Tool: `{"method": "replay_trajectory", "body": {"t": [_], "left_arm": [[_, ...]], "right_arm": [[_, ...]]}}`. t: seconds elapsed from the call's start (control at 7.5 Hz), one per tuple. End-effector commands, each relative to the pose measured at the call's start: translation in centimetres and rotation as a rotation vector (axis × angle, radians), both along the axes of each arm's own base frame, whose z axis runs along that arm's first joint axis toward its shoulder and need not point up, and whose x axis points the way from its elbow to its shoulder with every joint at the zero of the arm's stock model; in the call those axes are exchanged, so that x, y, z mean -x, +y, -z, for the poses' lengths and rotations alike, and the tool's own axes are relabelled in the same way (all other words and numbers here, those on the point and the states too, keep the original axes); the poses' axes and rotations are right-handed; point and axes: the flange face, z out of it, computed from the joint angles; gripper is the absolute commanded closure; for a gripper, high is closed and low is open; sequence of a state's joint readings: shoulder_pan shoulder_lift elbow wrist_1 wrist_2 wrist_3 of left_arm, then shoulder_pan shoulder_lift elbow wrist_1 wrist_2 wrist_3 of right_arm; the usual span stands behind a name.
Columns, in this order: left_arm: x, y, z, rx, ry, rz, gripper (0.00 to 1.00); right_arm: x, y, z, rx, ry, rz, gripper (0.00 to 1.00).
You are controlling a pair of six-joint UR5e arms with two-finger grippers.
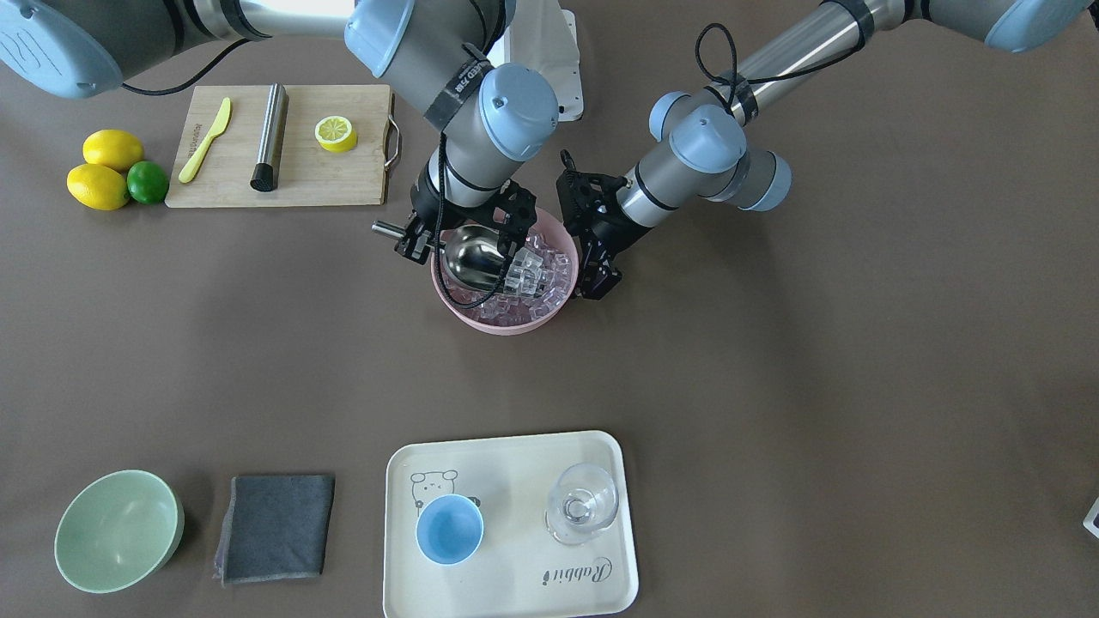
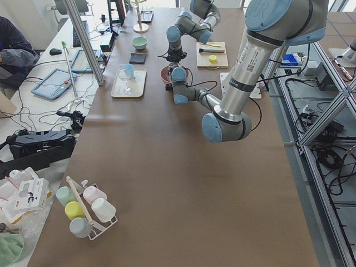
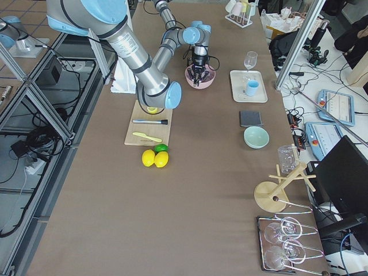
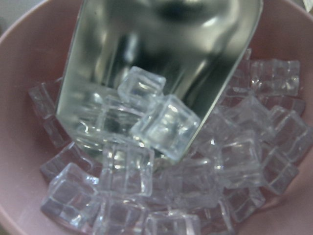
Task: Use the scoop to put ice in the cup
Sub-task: 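Drag the scoop through the ice and lift it out with the right gripper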
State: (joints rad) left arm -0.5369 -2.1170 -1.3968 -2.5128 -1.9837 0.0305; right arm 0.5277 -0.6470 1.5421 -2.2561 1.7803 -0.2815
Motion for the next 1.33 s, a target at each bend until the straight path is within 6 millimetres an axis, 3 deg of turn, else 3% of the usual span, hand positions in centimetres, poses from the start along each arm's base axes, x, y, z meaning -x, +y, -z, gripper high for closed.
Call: {"method": "replay_trajectory", "body": {"t": [0.0,0.53,0.93,1.2], "left_arm": [[-0.1,-0.9,0.1,0.050,0.002,0.023,0.02],[-0.7,-1.3,0.1,0.055,-0.004,0.020,0.02],[-0.7,-1.2,0.1,0.055,-0.003,0.018,0.02],[-0.7,-1.2,0.2,0.054,-0.003,0.017,0.02]], "right_arm": [[-1.2,0.7,-0.8,-0.005,-0.020,-0.030,1.00],[-1.4,1.1,-1.5,-0.028,-0.138,-0.072,1.00],[-3.2,2.4,-0.5,-0.056,-0.270,-0.098,1.00],[-3.9,2.8,-1.9,-0.087,-0.332,-0.097,1.00]]}}
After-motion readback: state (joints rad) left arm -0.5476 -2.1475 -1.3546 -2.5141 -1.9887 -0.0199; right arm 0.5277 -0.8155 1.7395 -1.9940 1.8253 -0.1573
